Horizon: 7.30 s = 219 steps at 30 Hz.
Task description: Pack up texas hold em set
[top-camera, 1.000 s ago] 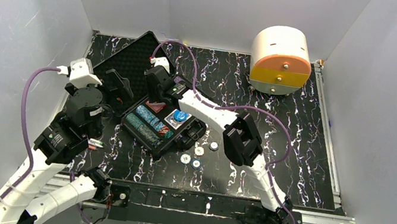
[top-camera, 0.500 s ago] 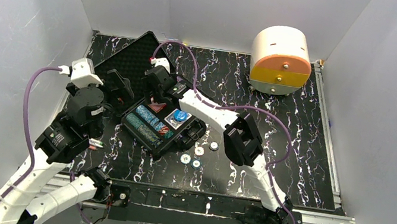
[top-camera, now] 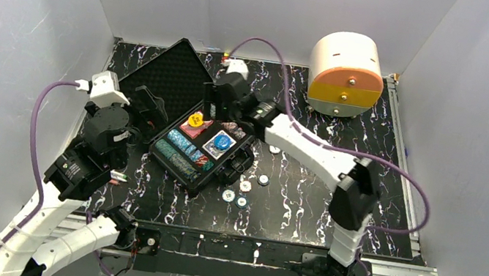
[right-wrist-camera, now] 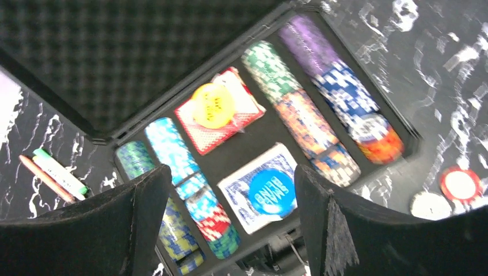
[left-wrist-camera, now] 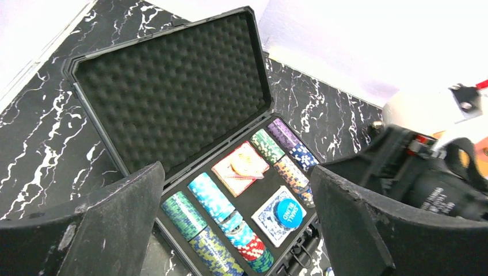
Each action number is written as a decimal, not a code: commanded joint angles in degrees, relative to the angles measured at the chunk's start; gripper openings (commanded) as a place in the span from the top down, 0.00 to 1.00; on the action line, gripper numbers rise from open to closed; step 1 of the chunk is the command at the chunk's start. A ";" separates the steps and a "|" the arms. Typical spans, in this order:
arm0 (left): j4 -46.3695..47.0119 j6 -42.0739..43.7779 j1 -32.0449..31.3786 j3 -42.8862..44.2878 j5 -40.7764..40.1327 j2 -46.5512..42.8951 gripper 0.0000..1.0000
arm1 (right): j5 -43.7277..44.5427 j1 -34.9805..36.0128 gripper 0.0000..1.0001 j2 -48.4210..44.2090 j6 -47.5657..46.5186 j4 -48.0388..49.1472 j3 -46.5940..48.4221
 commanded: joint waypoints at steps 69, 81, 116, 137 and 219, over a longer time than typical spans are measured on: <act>12.61 -0.30 0.00 -13.35 40.31 6.38 0.01 | -4.58 -8.35 0.58 -25.49 17.49 7.34 -43.76; 23.94 -3.78 -0.21 -16.70 55.64 13.10 0.18 | -12.96 -8.35 0.57 -30.49 45.36 15.91 -44.52; 21.30 7.88 -0.83 -12.47 52.33 20.34 1.00 | -24.77 -10.97 0.24 -28.10 54.91 20.74 -44.12; -18.79 19.18 -0.83 0.65 52.46 36.13 1.00 | -12.89 -18.63 0.20 -38.67 44.44 7.96 -52.21; 2.82 6.66 -0.92 4.00 11.29 11.98 0.26 | -8.18 7.55 0.37 -2.37 9.91 -17.29 -29.42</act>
